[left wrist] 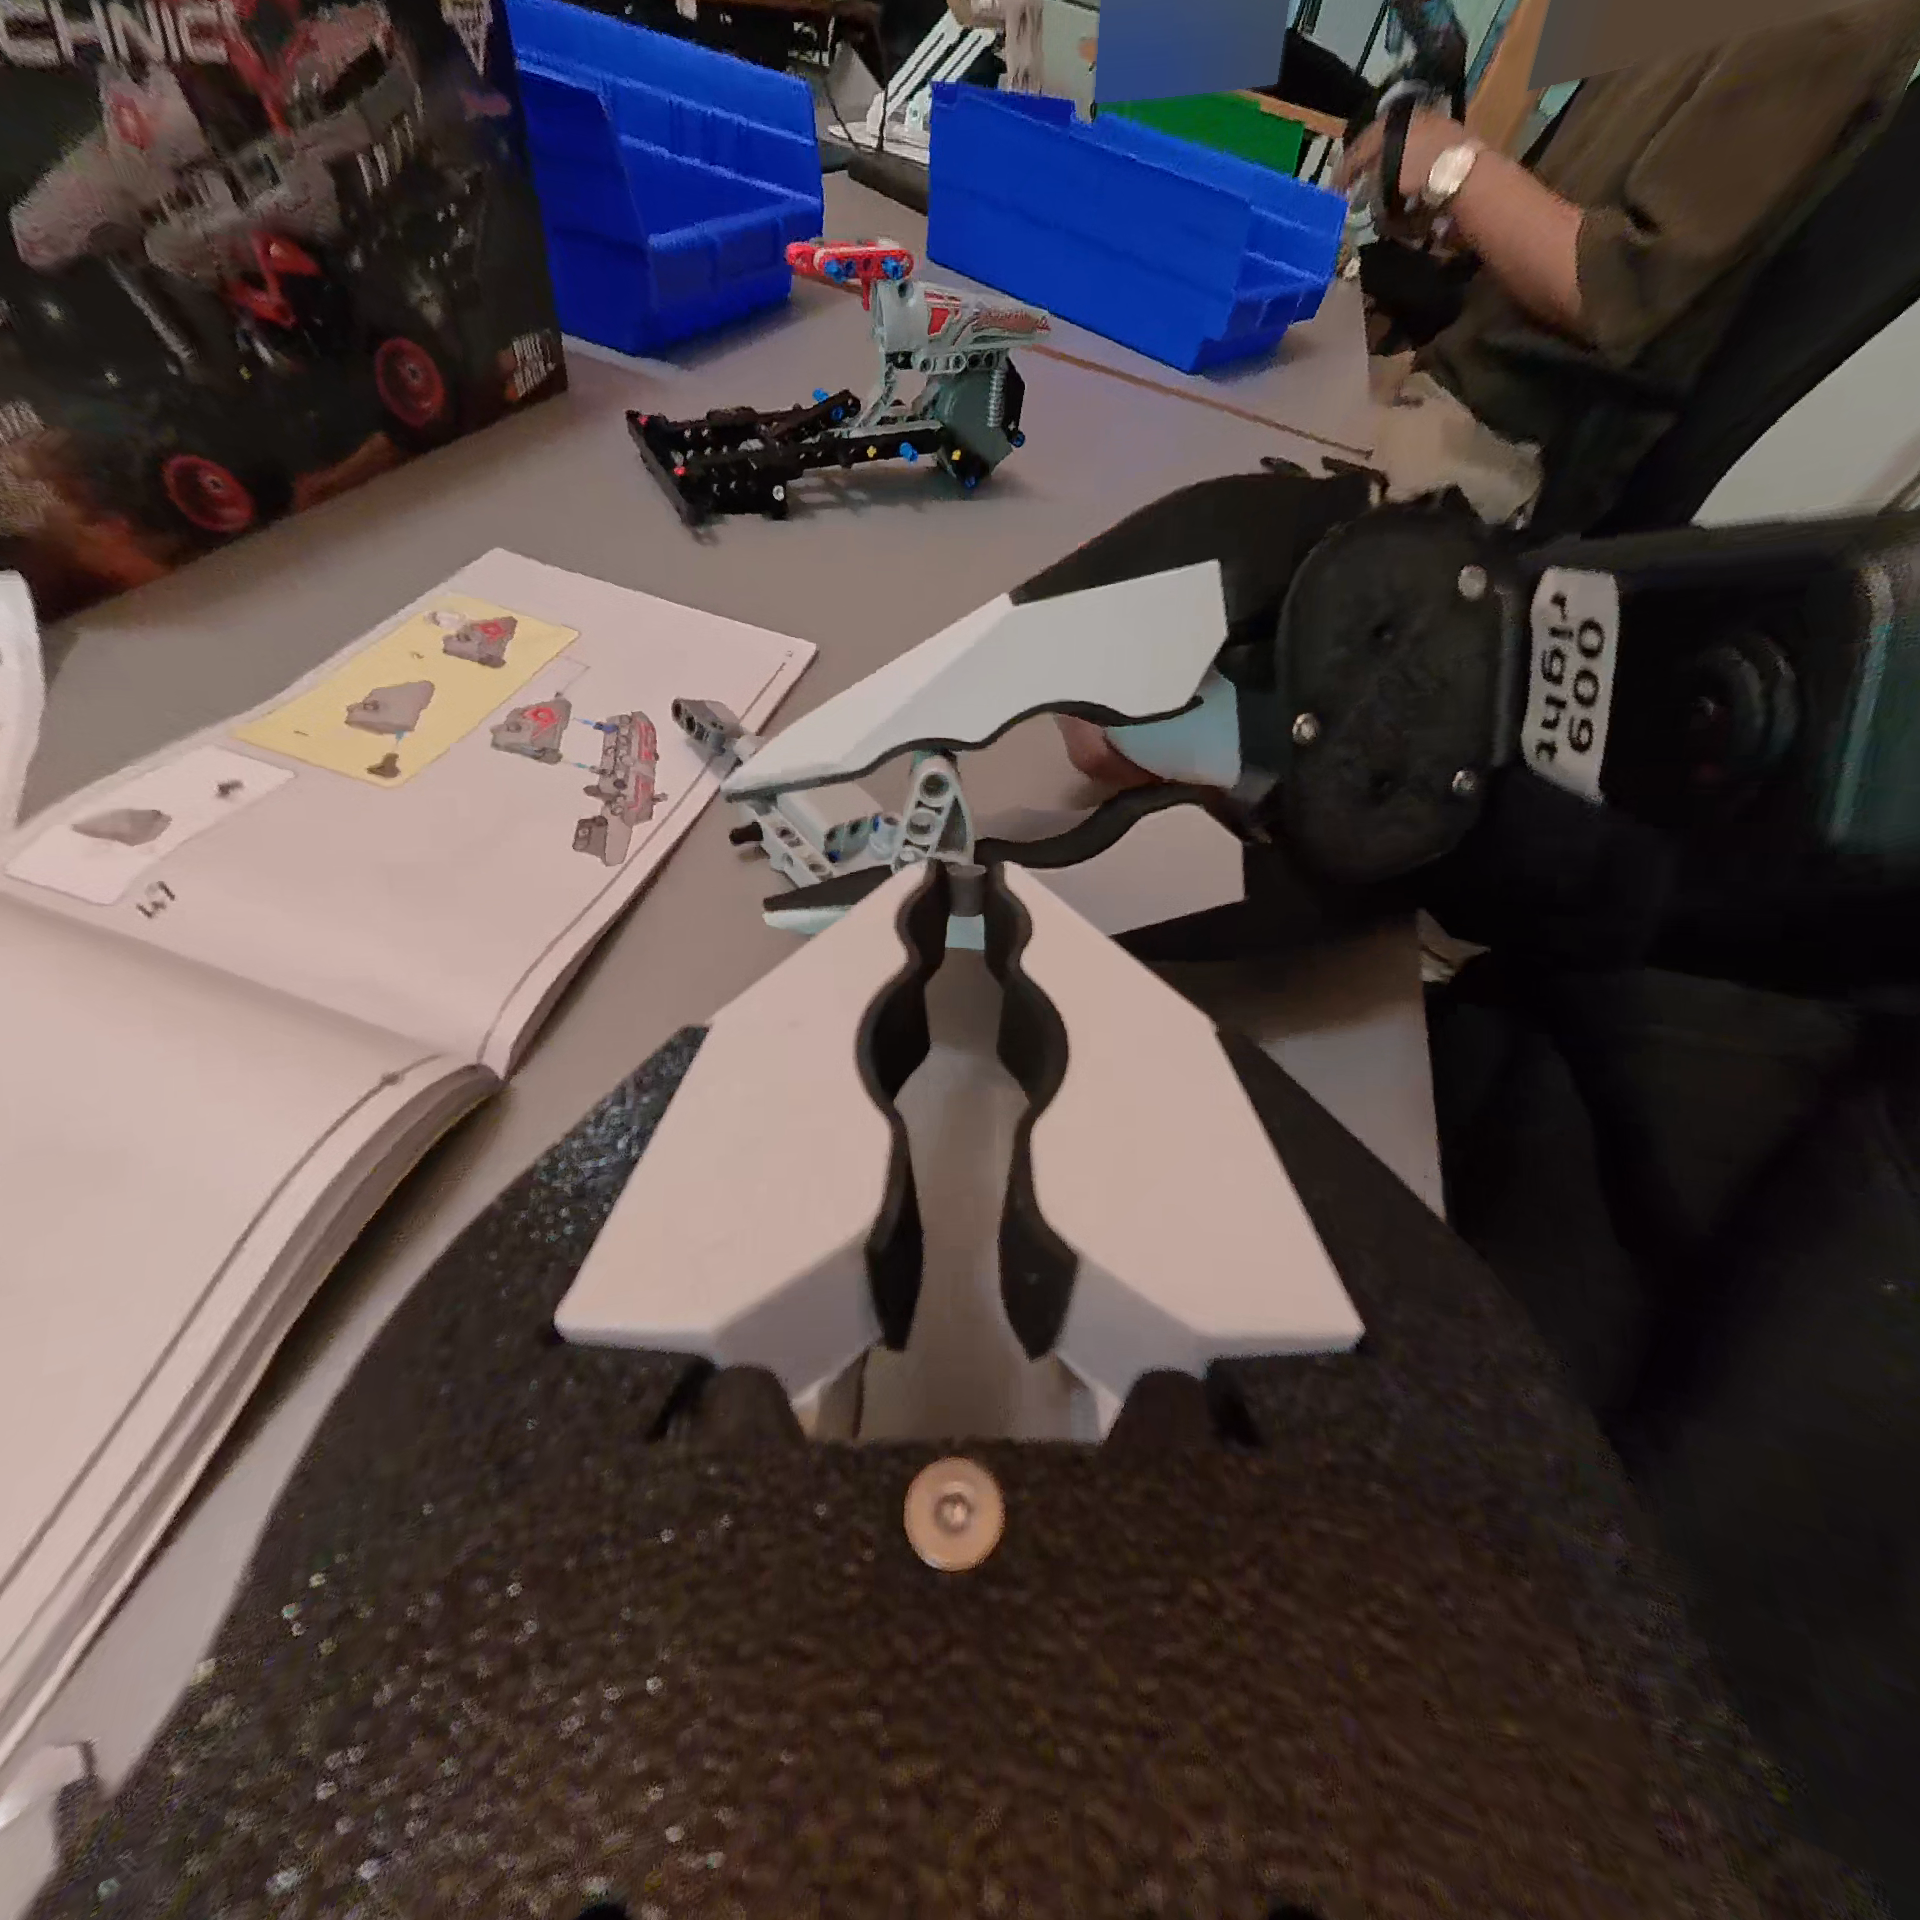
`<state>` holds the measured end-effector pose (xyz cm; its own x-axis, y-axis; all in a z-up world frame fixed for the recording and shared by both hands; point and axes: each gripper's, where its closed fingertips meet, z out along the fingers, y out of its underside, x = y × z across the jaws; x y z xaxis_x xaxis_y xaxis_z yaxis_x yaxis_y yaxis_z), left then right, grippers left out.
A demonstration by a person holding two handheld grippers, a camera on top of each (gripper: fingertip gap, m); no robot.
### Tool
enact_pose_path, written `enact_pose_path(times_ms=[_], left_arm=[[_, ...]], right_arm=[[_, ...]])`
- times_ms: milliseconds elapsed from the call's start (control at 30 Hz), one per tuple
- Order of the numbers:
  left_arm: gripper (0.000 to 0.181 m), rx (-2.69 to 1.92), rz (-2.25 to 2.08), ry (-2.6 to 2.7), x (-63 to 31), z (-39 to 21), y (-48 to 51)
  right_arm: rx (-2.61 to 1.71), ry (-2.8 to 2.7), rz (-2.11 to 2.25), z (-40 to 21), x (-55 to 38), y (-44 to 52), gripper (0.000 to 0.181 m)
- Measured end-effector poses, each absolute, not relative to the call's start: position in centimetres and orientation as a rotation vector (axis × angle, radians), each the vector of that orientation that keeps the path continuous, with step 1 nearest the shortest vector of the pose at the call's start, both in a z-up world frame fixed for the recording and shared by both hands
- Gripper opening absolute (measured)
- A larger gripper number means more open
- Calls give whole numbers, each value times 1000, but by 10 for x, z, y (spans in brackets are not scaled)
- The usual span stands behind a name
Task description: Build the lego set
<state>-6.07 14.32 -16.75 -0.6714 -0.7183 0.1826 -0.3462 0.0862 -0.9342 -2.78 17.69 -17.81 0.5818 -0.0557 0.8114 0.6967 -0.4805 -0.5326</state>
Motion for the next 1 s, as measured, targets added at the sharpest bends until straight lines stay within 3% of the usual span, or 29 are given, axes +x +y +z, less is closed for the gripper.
enact_pose_path(times_ms=[367, 567, 1000], left_arm=[[6, -972, -1617, 1954, -57, -155, 139], [6, -1047, -1771, 1924, -59, -149, 138], [6, -1001, -1671, 2005, -60, -159, 138]], right_arm=[[-1822, -382, -792, -168, -28, 176, 21], [-1772, -394, -830, -159, -30, 174, 21], [-1794, -490, -923, -166, -32, 176, 21]])
